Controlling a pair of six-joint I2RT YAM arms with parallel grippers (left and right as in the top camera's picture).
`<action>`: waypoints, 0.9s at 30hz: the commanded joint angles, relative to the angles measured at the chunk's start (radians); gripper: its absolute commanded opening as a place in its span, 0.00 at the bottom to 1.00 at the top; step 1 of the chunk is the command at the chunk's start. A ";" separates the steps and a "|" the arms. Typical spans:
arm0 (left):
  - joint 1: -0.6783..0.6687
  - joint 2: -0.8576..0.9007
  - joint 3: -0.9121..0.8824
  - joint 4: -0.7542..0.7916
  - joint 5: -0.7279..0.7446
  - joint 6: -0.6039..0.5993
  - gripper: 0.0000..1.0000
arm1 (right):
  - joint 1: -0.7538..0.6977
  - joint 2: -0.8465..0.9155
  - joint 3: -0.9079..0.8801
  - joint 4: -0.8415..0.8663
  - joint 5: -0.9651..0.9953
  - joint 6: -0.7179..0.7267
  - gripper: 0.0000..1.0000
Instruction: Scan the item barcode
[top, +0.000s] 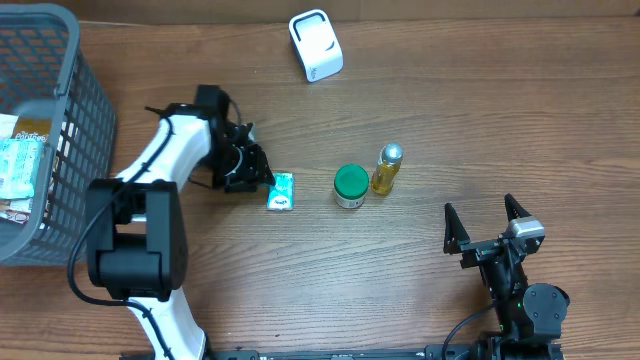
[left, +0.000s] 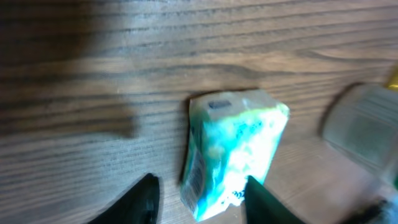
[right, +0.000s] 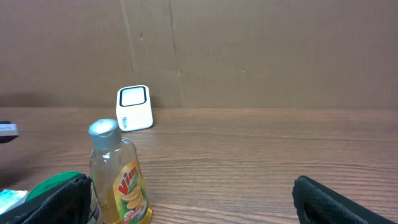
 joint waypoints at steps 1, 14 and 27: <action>0.022 0.015 0.011 -0.024 0.128 0.094 0.47 | -0.003 -0.007 -0.011 0.006 -0.005 0.003 1.00; -0.049 0.016 0.003 -0.066 0.020 0.143 0.34 | -0.003 -0.007 -0.011 0.006 -0.005 0.003 1.00; -0.065 0.016 0.003 -0.074 -0.011 0.132 0.49 | -0.003 -0.007 -0.011 0.006 -0.005 0.003 1.00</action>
